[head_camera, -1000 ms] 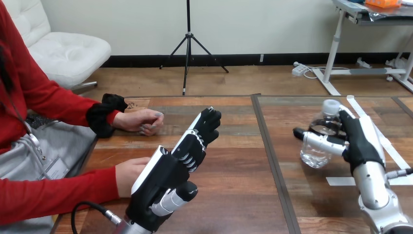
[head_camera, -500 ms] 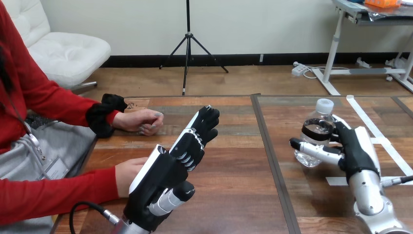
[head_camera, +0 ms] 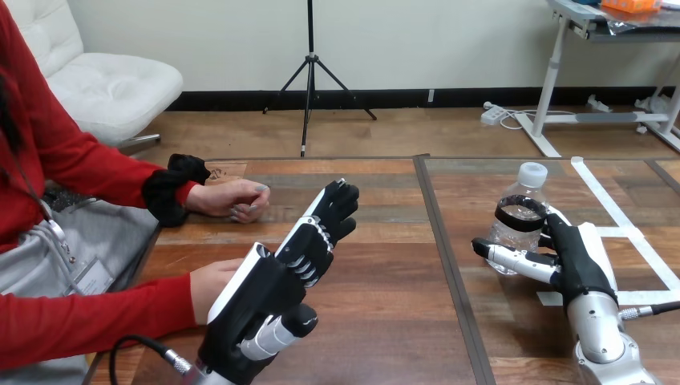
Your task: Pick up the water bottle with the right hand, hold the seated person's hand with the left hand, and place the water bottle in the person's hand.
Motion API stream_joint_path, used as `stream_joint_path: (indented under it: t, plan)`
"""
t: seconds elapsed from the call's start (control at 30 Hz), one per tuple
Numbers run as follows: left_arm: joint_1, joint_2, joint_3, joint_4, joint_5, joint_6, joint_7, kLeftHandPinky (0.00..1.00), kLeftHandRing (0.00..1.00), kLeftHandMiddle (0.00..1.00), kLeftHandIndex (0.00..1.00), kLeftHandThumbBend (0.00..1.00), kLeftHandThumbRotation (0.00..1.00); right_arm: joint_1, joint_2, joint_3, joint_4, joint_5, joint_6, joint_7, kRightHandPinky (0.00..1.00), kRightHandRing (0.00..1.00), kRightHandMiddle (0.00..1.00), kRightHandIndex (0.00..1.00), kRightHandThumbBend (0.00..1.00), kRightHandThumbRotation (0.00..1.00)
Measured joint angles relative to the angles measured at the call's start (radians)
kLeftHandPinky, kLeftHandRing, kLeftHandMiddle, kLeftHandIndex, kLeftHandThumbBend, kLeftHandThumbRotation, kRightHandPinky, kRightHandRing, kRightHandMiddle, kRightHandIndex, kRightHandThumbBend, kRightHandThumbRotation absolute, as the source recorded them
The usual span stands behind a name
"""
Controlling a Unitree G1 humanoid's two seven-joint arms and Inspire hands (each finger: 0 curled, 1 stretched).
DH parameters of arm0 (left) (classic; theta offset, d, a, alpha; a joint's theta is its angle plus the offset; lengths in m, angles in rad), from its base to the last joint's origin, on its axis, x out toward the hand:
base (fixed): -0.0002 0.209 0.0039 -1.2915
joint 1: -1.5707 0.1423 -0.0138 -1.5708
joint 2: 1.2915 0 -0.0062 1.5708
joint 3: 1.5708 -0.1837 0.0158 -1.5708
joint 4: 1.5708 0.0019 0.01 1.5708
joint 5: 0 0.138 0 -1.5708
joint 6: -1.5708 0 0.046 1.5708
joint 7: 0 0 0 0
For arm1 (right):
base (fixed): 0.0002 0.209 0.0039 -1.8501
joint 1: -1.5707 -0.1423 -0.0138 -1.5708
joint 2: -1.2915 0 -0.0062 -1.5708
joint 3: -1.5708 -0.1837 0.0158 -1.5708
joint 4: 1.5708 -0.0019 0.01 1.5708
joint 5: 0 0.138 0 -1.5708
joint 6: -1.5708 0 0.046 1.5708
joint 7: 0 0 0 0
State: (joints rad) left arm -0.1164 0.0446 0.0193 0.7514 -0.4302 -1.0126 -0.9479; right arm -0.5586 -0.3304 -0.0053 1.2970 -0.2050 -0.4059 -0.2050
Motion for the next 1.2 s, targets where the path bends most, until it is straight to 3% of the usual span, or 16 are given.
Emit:
stream_joint_path:
  t: [0.43,0.6,0.7,1.2]
  plan:
    - [0.001,0.008,0.000,-0.015,-0.006,0.011,-0.003,0.98,1.00,1.00,1.00,1.00,0.78,0.000,0.016,-0.013,0.000,0.007,0.001,-0.015,0.72,0.81,0.82,0.89,1.00,0.29]
    - [0.002,0.008,0.000,-0.016,-0.006,0.014,-0.003,0.98,1.00,1.00,1.00,1.00,0.79,0.001,0.022,-0.019,0.000,0.008,-0.005,-0.044,0.57,0.67,0.71,0.79,0.95,0.09]
    - [0.002,0.008,0.000,-0.016,-0.006,0.014,-0.003,0.98,1.00,1.00,1.00,1.00,0.79,0.001,0.029,-0.022,0.000,0.010,-0.009,-0.066,0.56,0.65,0.67,0.75,0.92,0.04]
    - [0.002,0.005,0.000,-0.016,0.002,0.012,0.004,0.97,1.00,1.00,1.00,1.00,0.80,0.002,0.045,-0.041,0.000,0.011,-0.009,-0.101,0.52,0.59,0.62,0.66,0.86,0.00]
